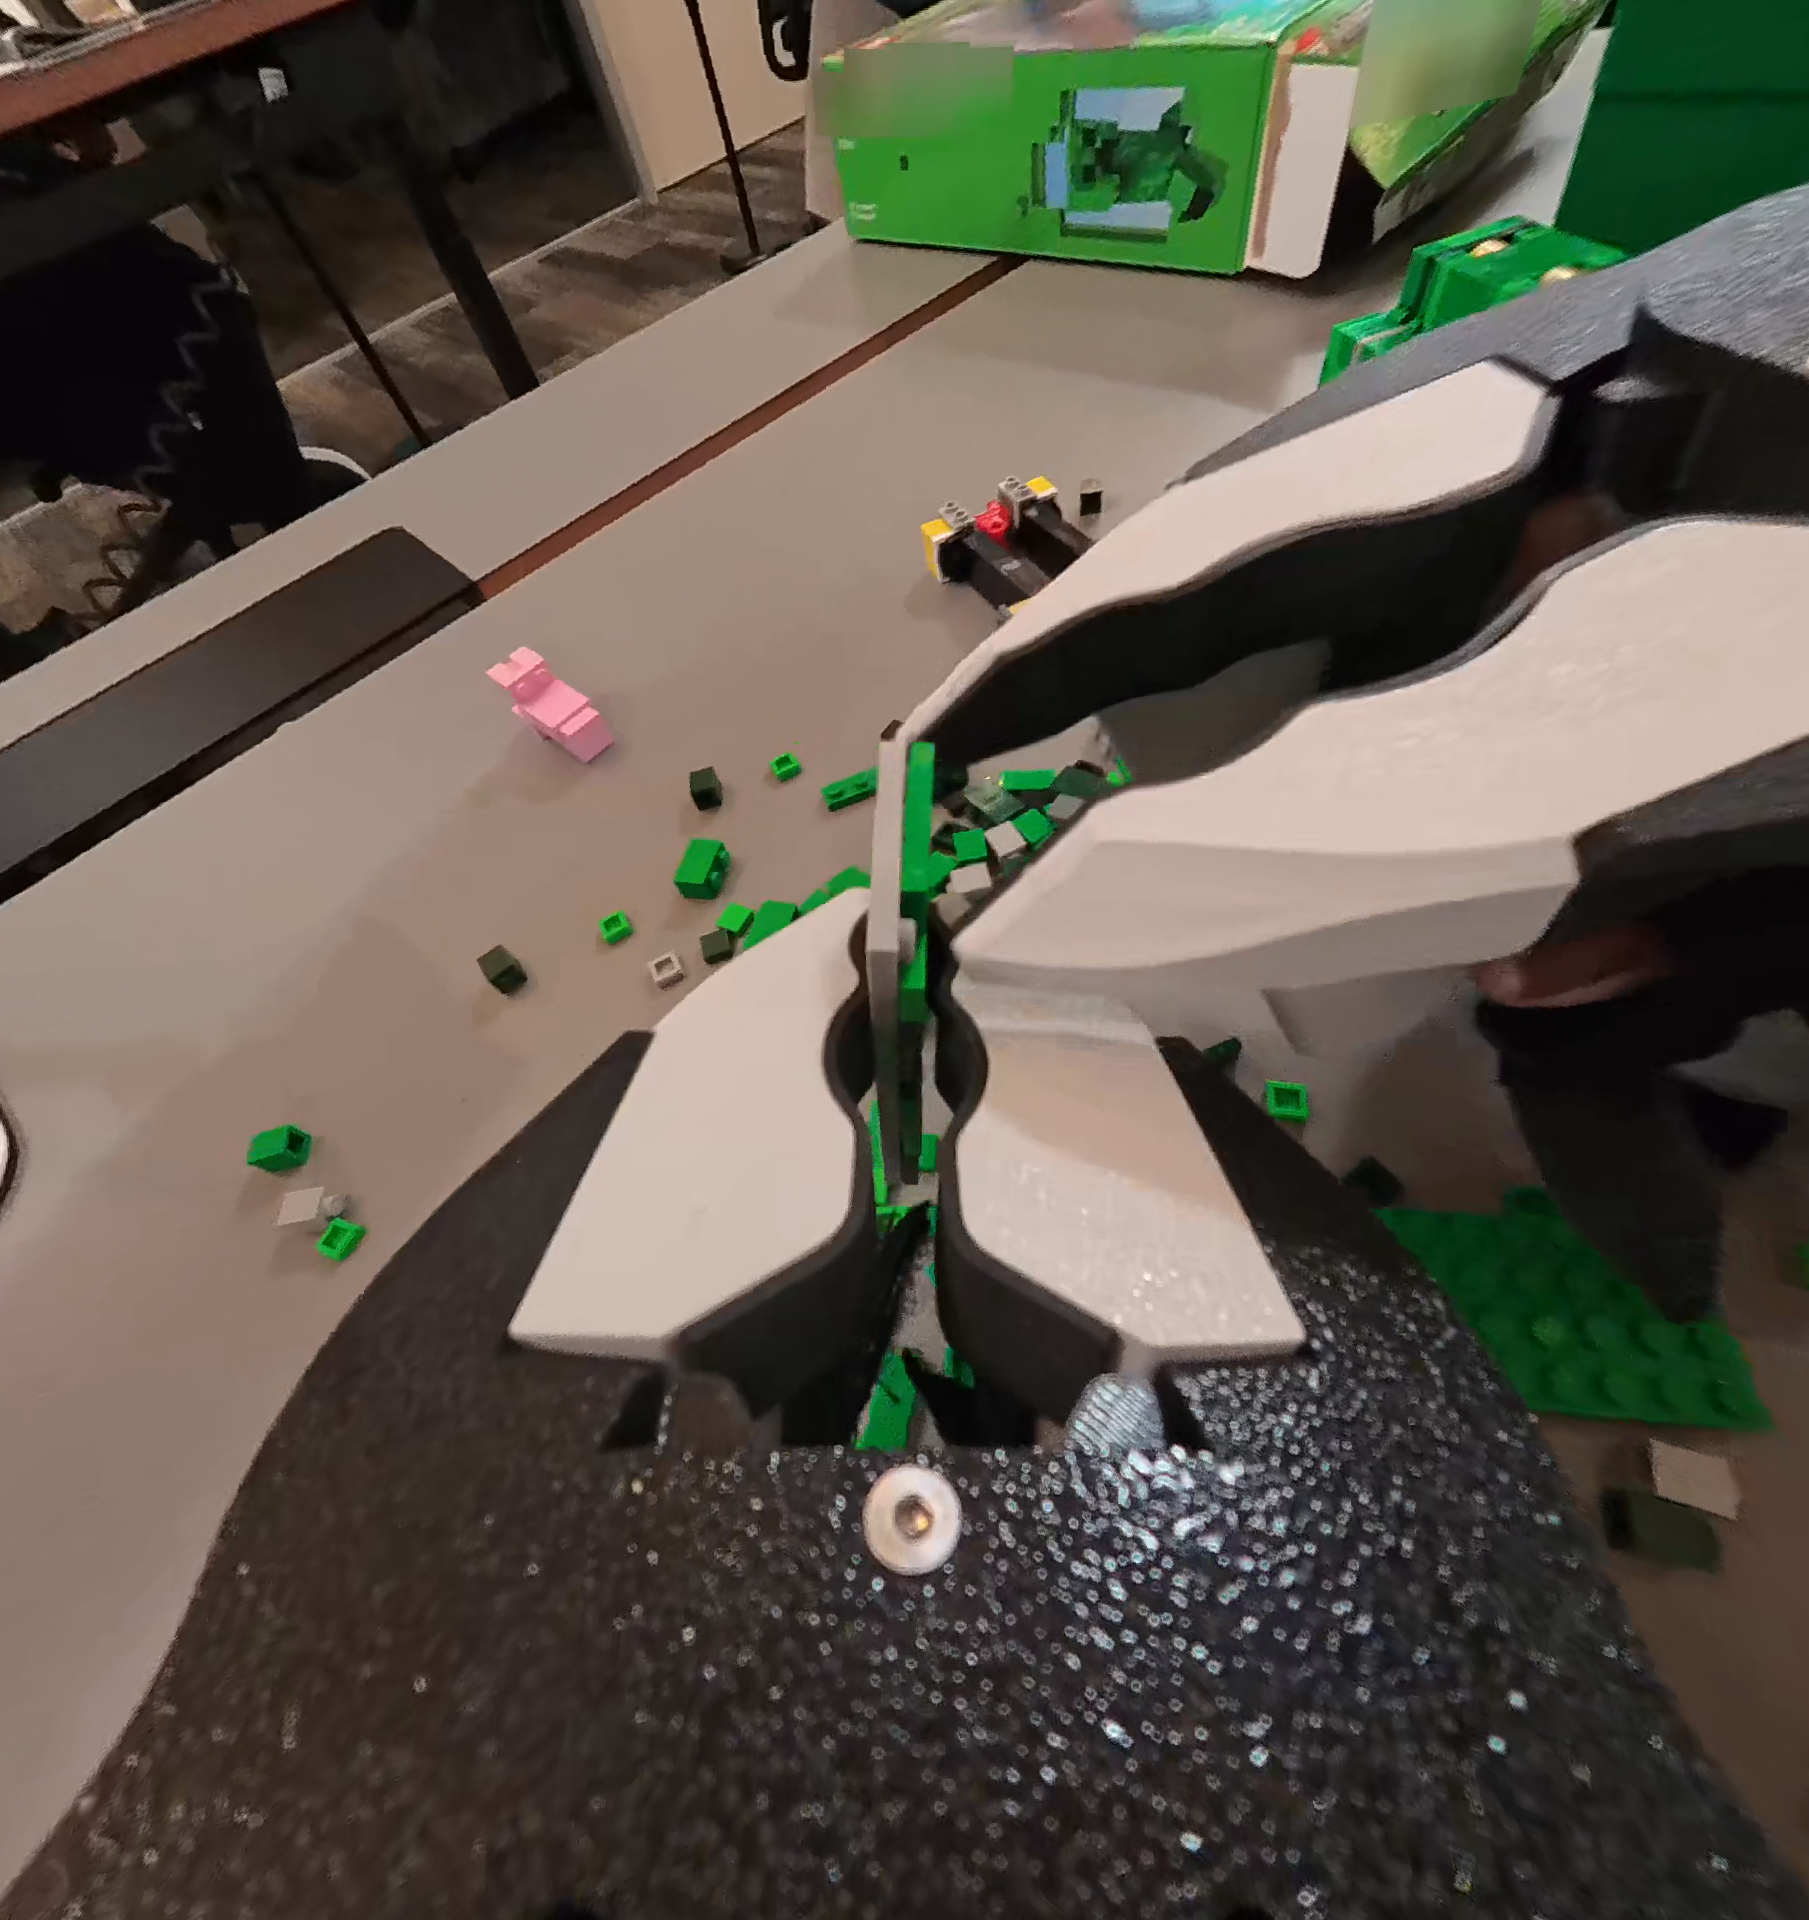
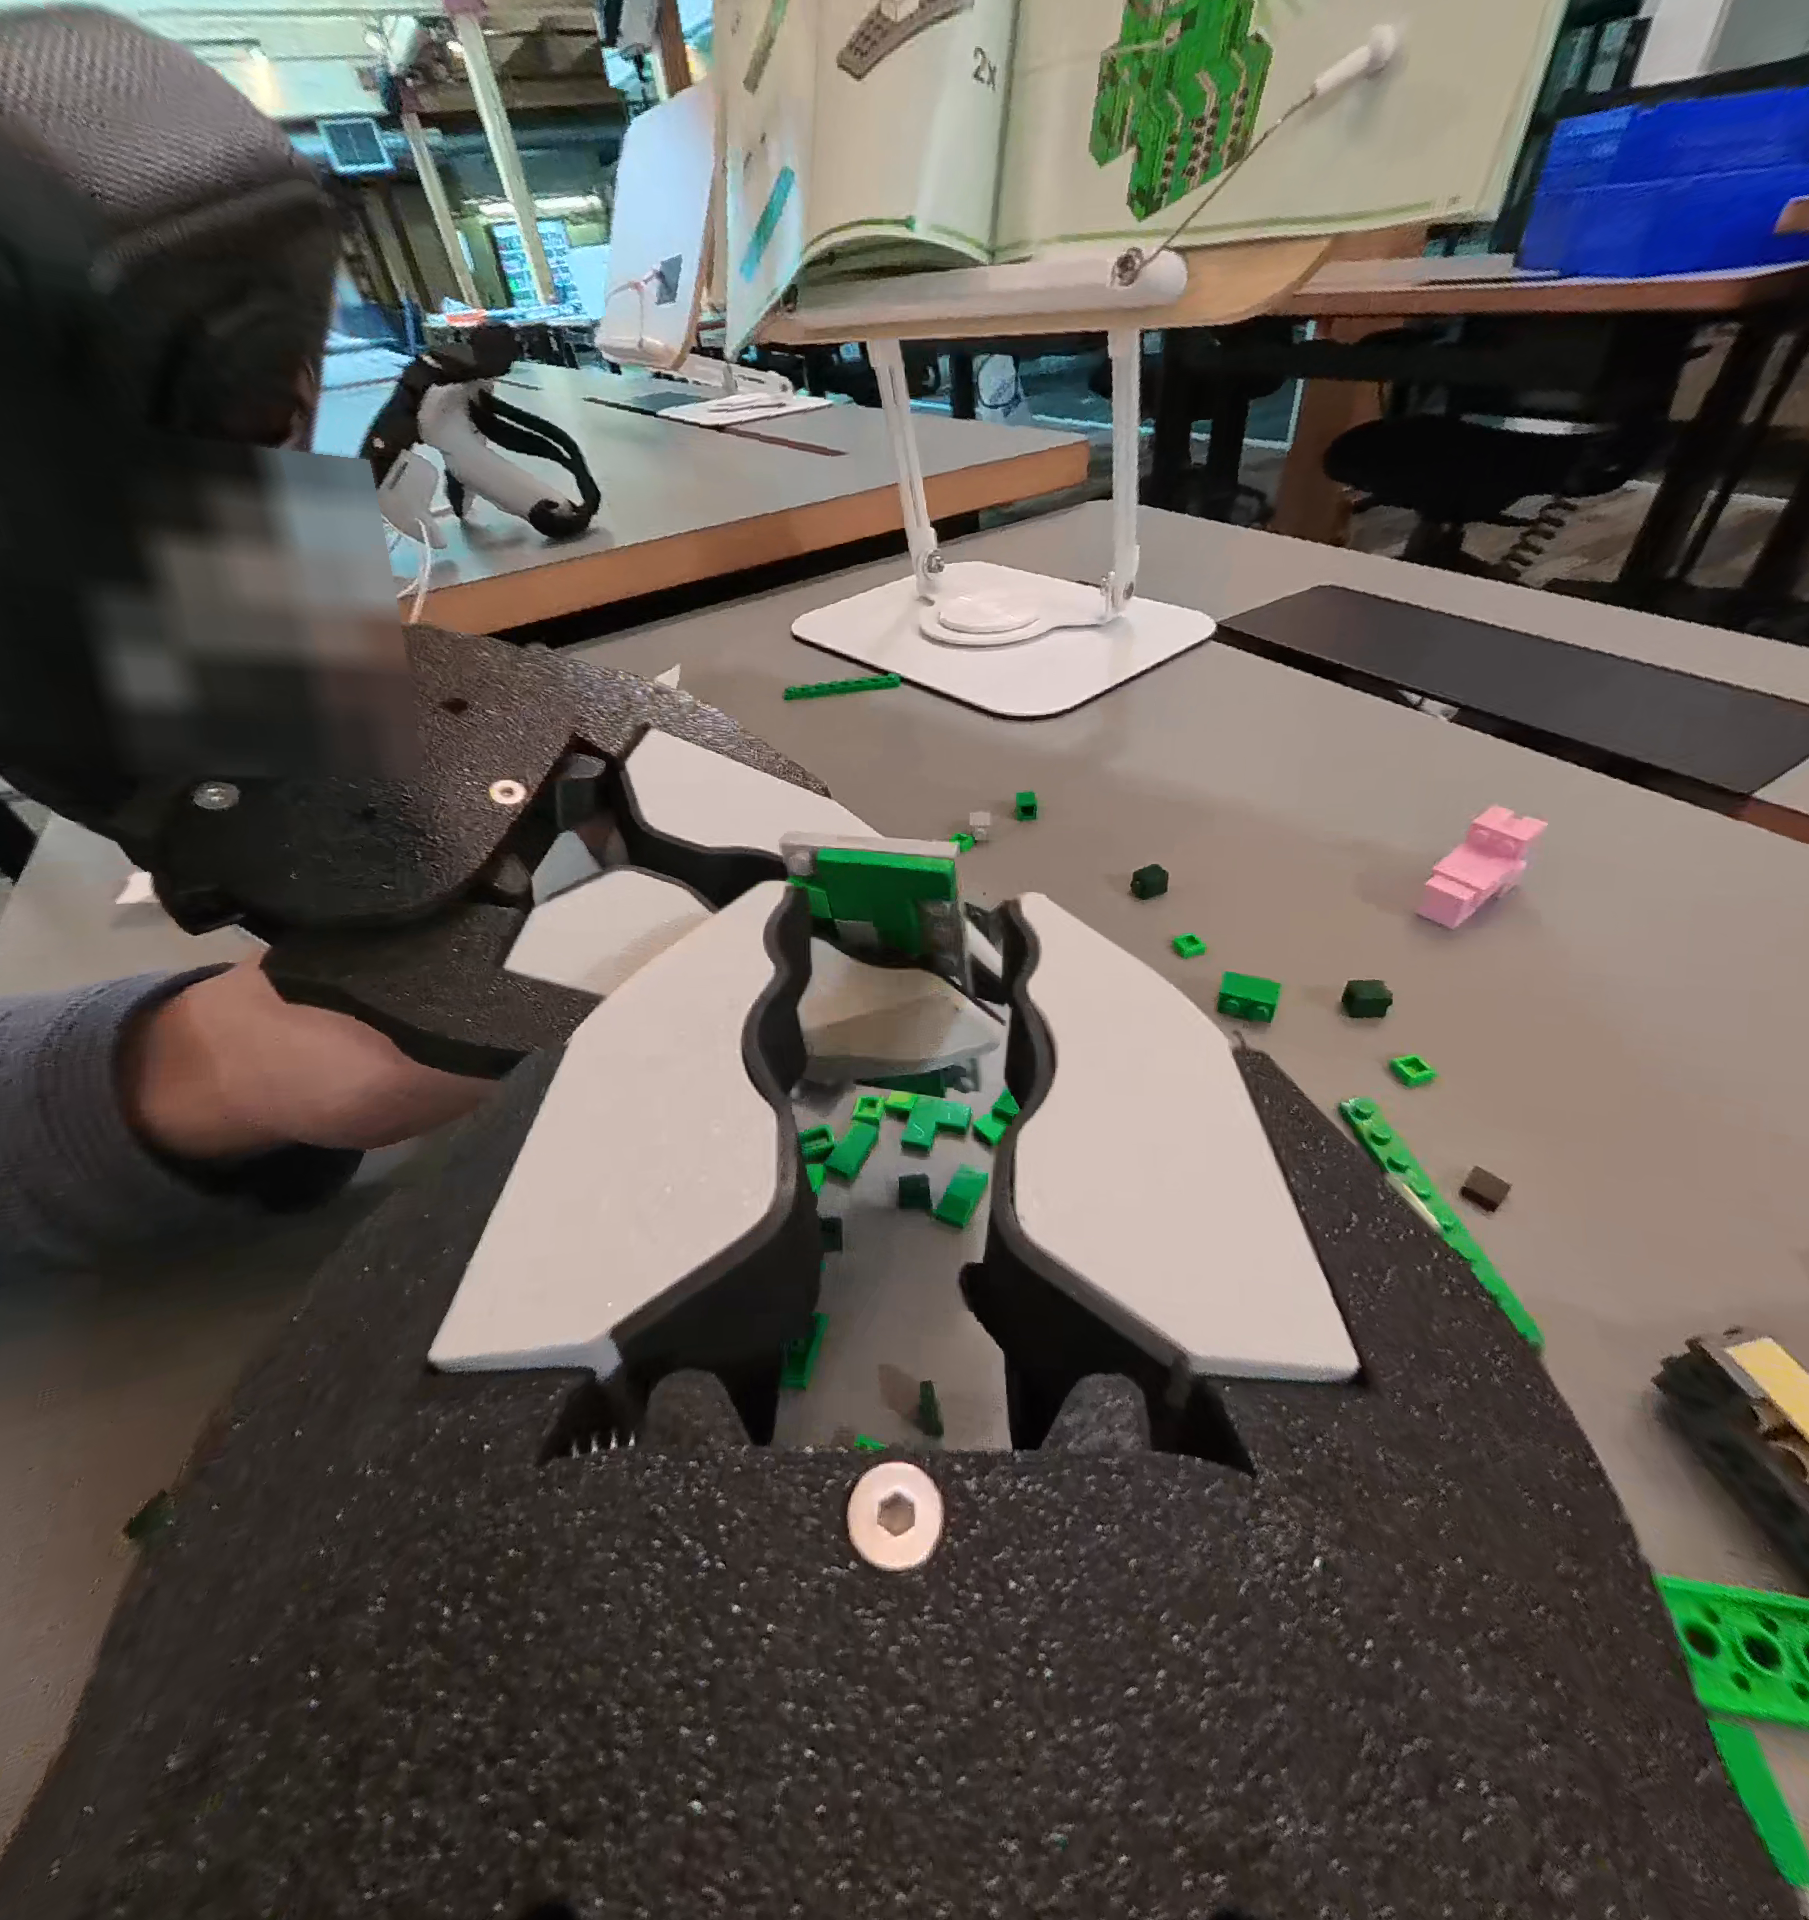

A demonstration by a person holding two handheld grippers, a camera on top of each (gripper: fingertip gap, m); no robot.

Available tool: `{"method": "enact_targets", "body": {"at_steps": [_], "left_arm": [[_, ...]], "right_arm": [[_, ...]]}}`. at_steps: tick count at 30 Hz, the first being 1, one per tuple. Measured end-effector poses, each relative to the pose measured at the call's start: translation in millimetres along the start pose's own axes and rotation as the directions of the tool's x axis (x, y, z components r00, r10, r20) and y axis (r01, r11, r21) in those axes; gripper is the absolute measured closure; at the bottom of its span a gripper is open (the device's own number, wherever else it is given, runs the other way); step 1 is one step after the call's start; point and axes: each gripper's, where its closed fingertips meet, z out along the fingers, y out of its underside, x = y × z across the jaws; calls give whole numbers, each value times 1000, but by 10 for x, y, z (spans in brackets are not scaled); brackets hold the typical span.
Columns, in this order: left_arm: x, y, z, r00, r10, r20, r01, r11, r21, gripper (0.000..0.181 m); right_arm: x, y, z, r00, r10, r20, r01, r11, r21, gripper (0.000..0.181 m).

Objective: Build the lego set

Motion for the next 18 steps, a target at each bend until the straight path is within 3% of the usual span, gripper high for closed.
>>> {"method": "enact_targets", "body": {"at_steps": [8, 13, 18], "left_arm": [[38, -24, -1, 999, 44, 7, -44, 999, -4, 176], [-40, 32, 12, 990, 106, 96, -99, 992, -72, 176], [-62, 78, 32, 993, 61, 98, -52, 994, -94, 176]], "right_arm": [[-33, -31, -12, 999, -36, -6, 36, 999, 24, 157], [-4, 14, 7, 993, -96, -71, 95, 995, -20, 158], [14, 45, 36, 987, -114, -113, 109, 993, -54, 159]]}}
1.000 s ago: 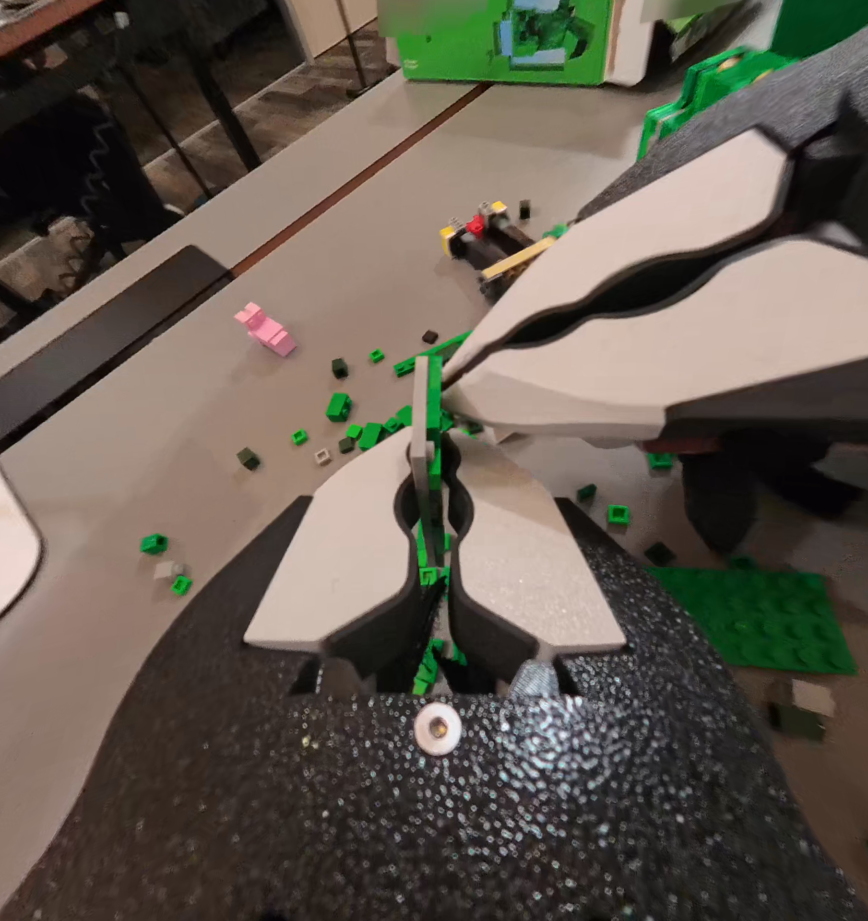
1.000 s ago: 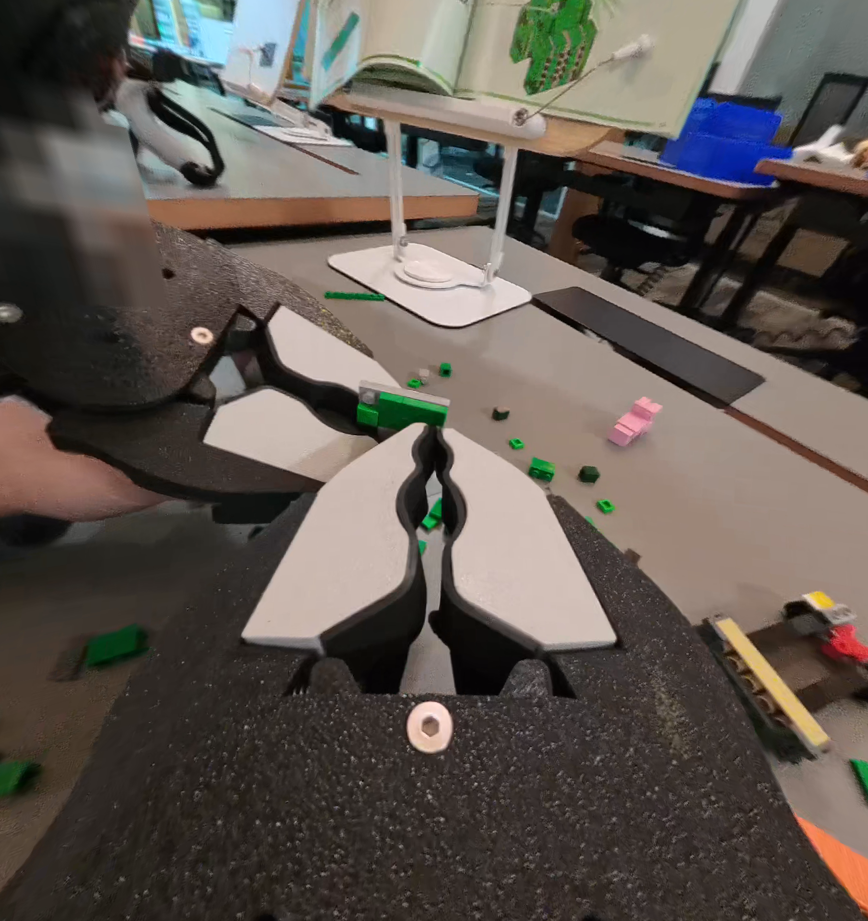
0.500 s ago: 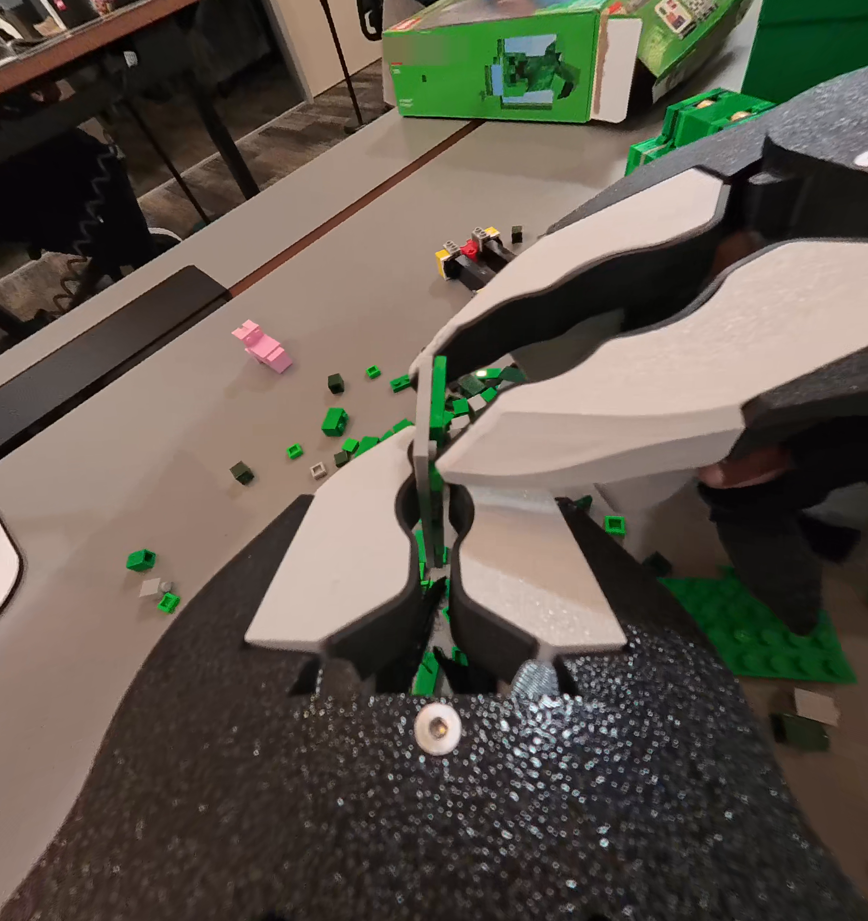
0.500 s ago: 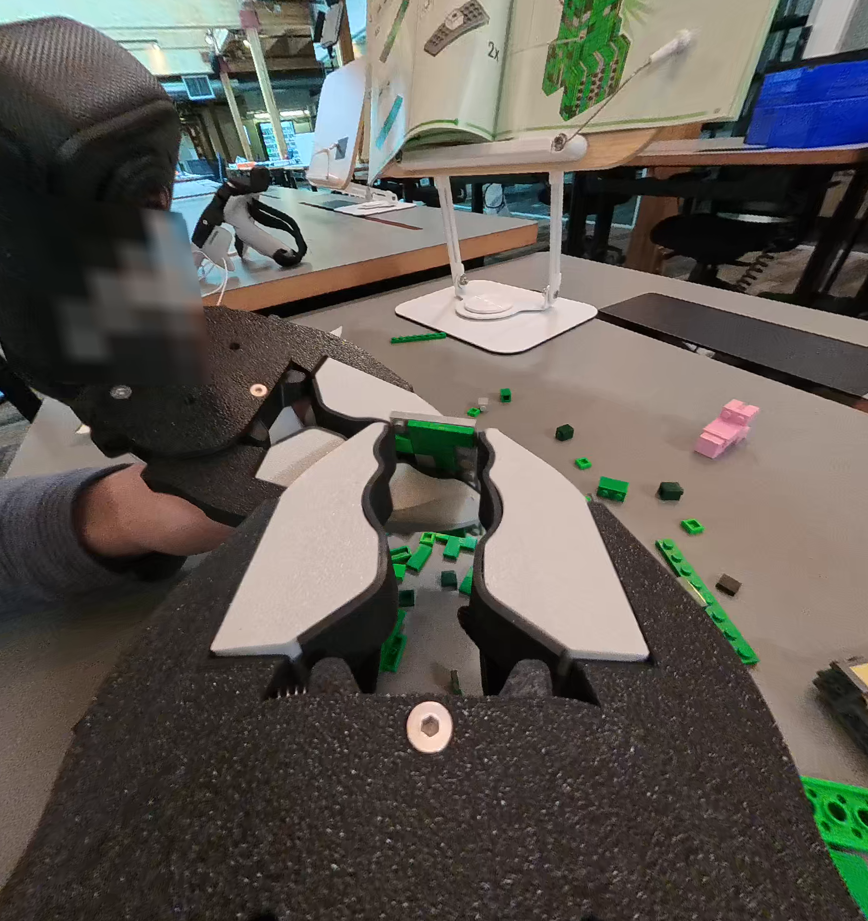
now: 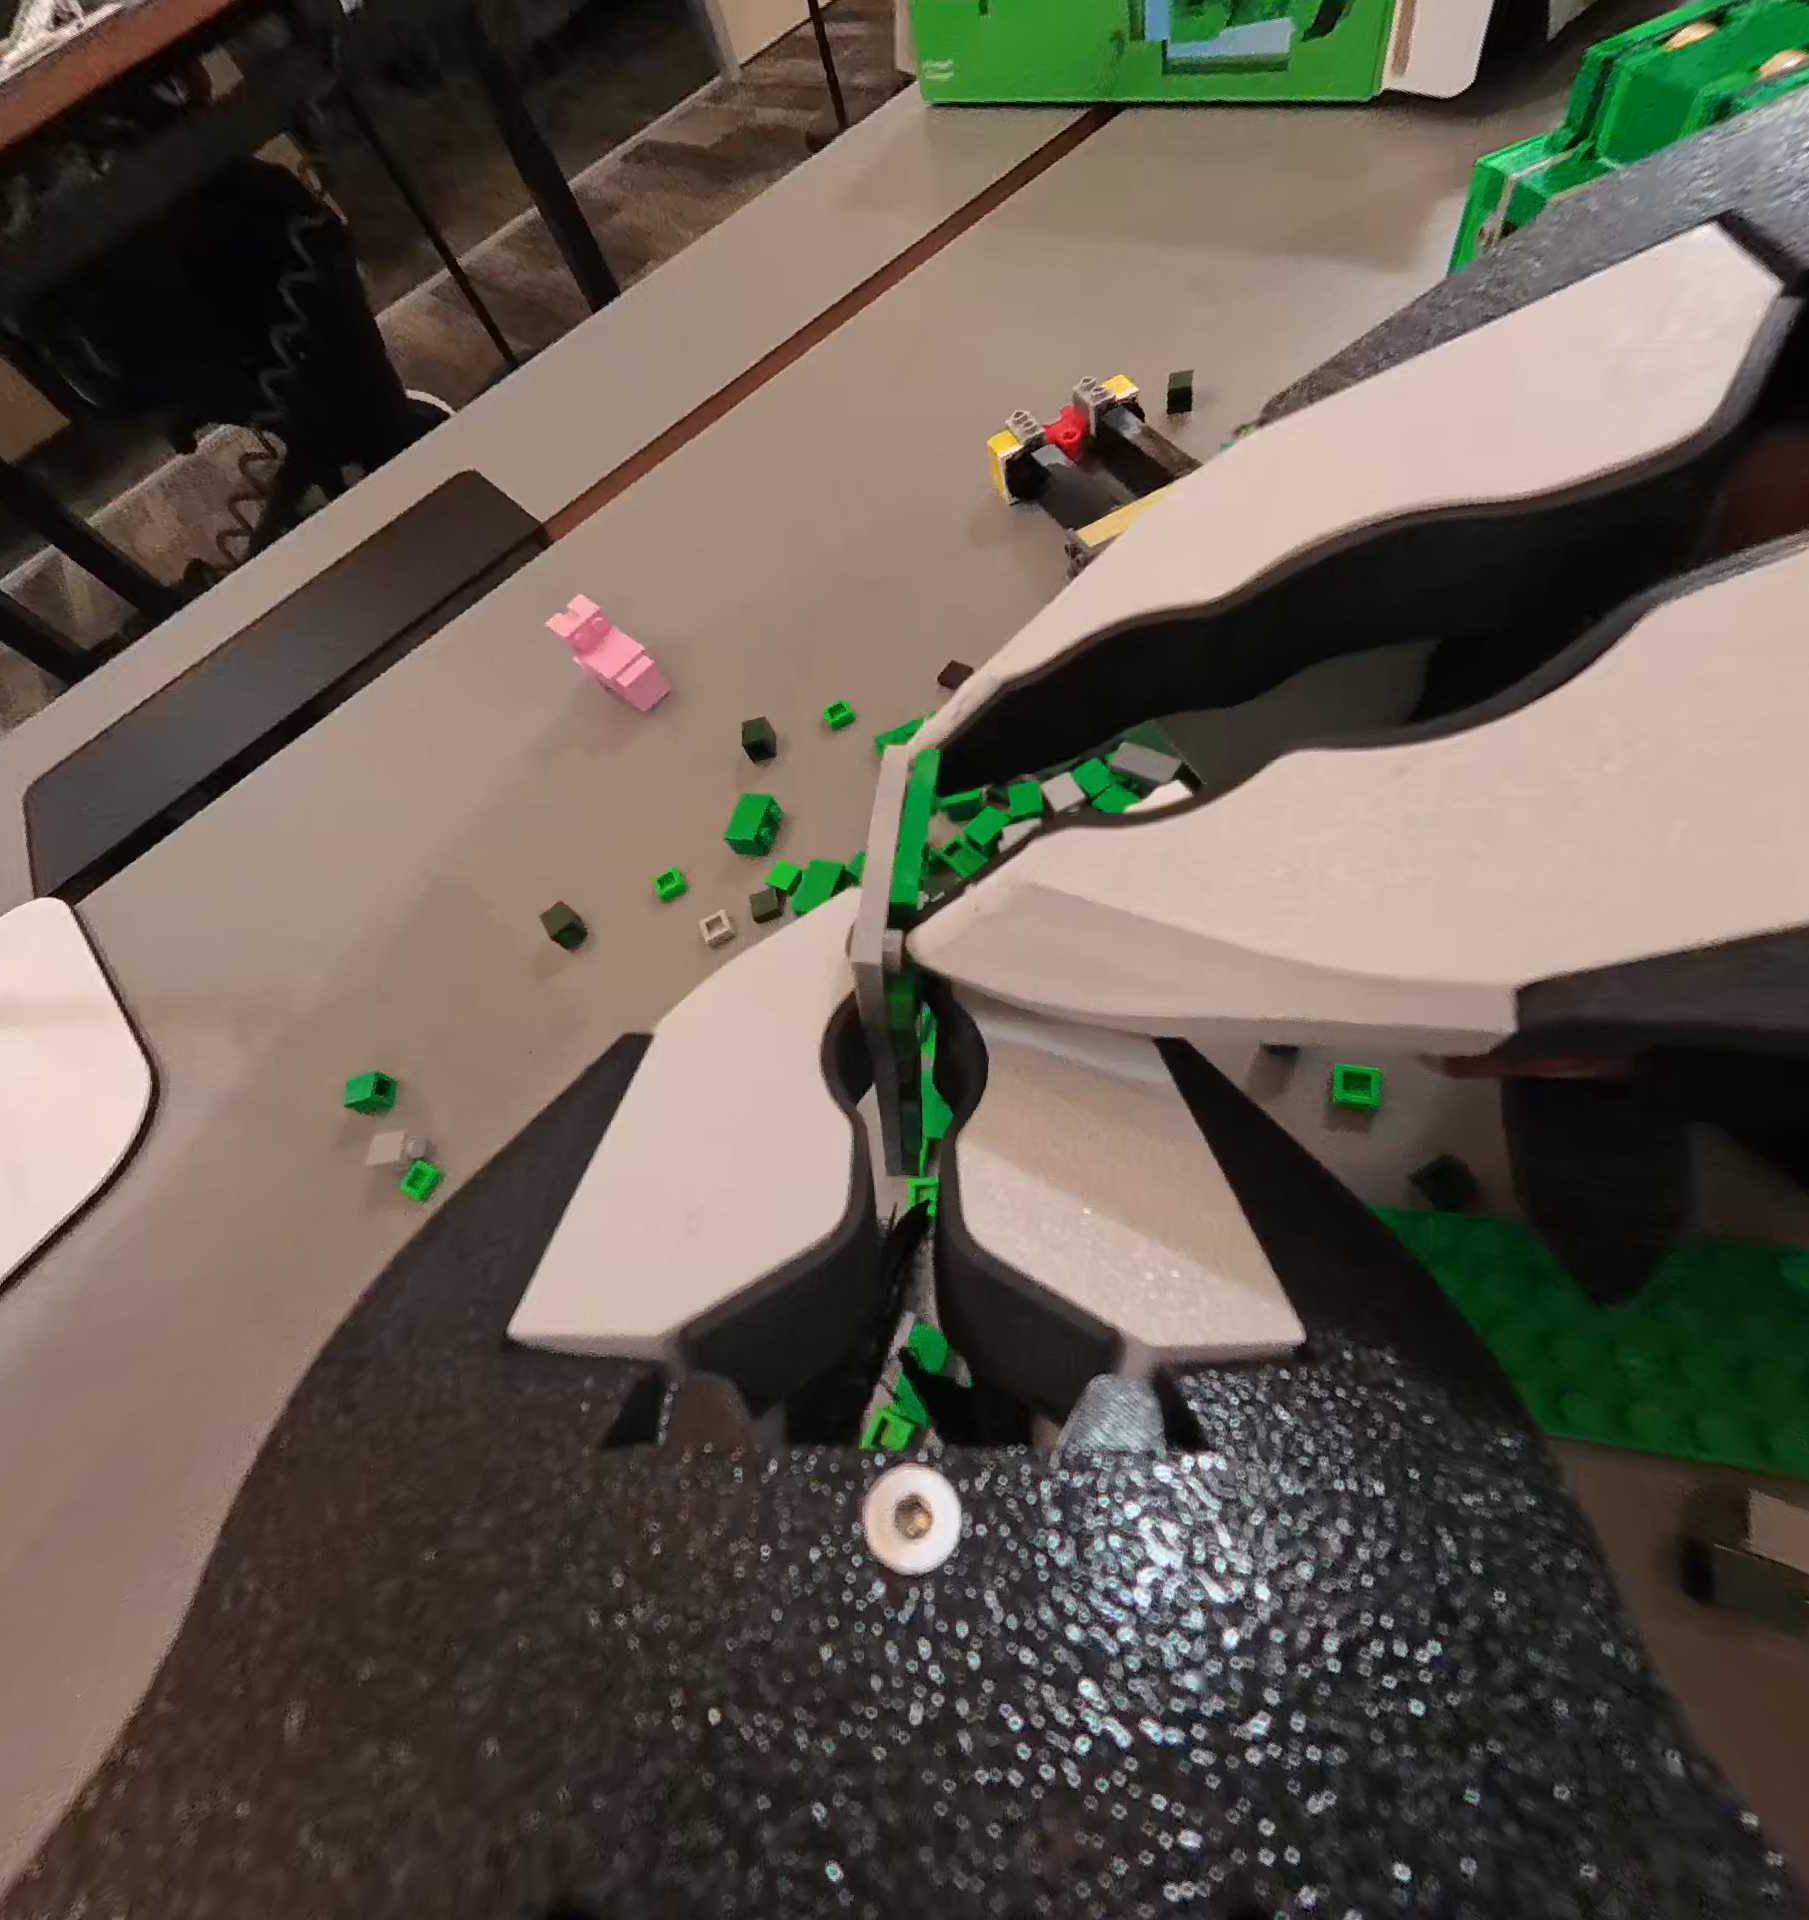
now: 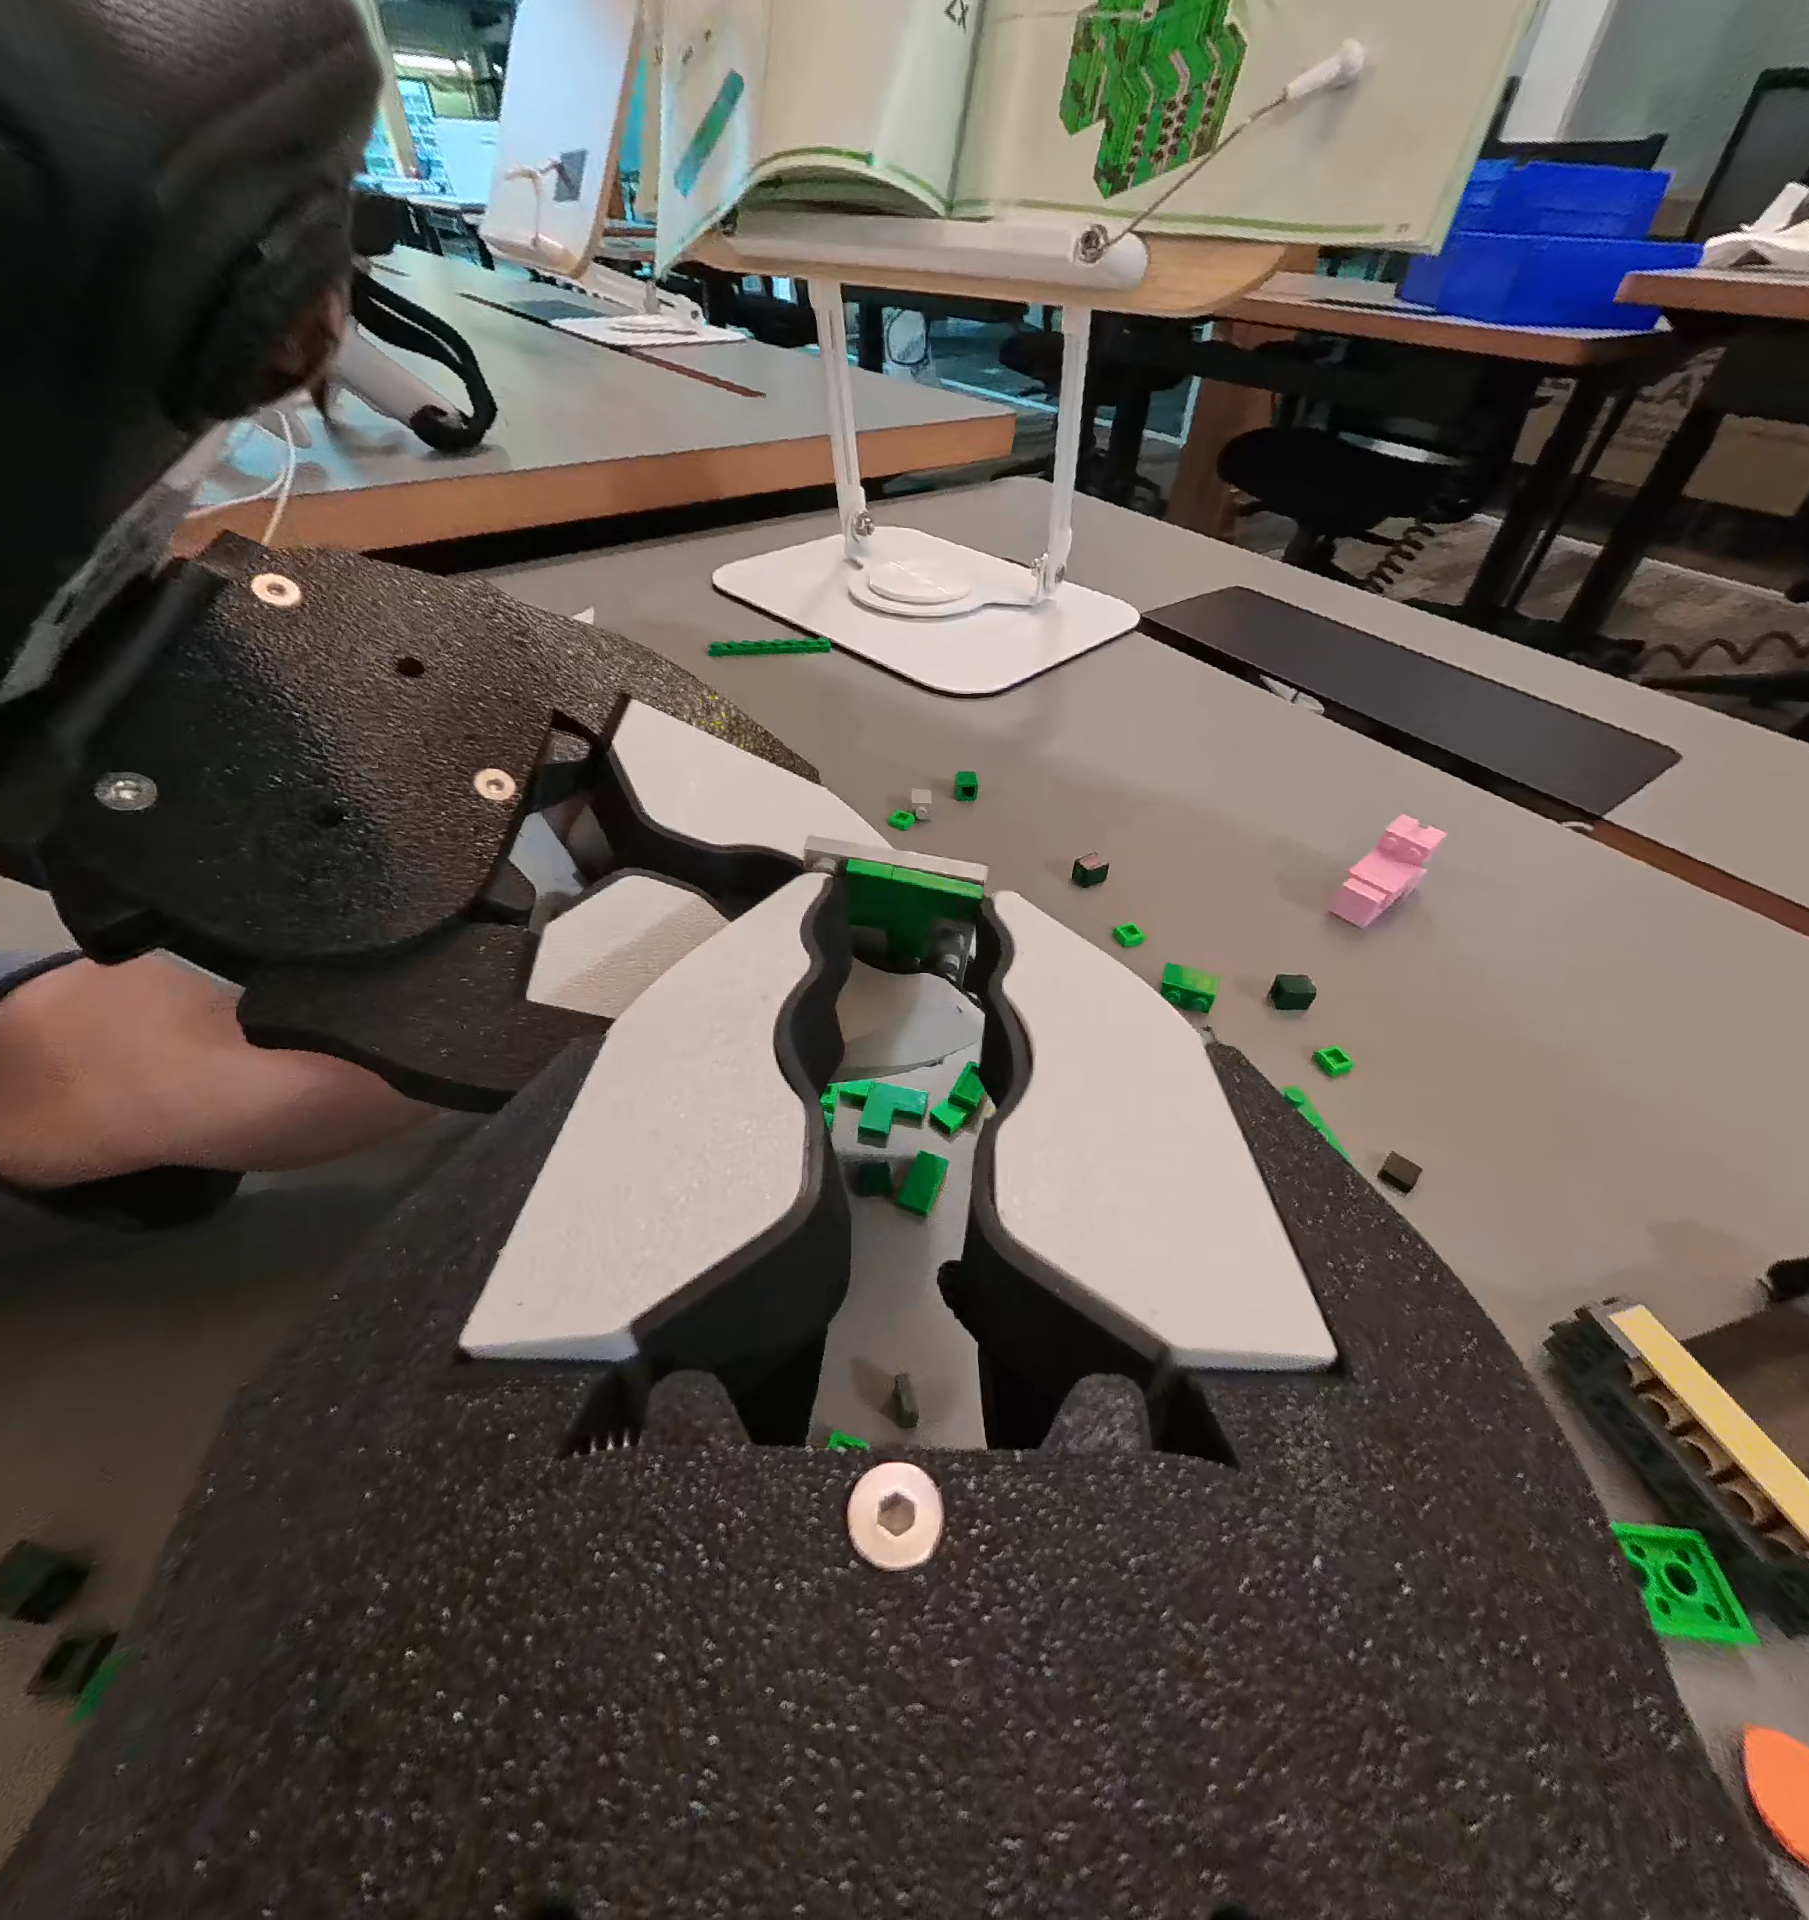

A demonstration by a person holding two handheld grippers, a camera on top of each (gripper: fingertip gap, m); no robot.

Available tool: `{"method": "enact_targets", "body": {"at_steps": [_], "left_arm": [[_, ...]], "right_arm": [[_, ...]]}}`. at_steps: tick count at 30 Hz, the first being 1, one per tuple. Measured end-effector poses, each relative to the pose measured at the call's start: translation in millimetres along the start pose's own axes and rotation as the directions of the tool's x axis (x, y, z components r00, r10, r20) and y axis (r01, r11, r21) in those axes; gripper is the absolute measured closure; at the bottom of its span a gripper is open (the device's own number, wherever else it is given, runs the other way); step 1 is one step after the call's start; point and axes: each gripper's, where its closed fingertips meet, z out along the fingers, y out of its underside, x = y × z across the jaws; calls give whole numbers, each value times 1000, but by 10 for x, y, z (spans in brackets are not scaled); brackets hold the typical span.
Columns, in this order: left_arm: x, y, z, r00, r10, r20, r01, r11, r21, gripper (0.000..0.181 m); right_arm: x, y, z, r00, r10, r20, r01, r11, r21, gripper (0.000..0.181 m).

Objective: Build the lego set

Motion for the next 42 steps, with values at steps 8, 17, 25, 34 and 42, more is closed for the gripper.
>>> {"method": "enact_targets", "body": {"at_steps": [8, 17, 25, 34, 42], "left_arm": [[-18, 56, 24, 999, -47, -3, 47, 998, -33, 176], [-11, 120, 52, 995, -80, -54, 78, 996, -46, 175], [158, -1, -25, 964, -124, -234, 134, 991, 29, 176], [388, 15, -237, 886, 35, -463, -5, 998, 64, 176], [740, 28, -364, 776, 167, -608, -105, 985, 137, 175]], "right_arm": [[46, 37, 20, 997, -37, -66, 35, 999, -38, 159], [128, 133, -67, 998, 63, 29, -59, 991, -123, 174], [150, 161, -99, 996, 47, 80, -35, 988, -150, 148], [-55, -26, -349, 946, -38, 321, 52, 998, -36, 152], [-365, 40, -482, 820, 93, 564, -35, 993, -112, 176]]}}
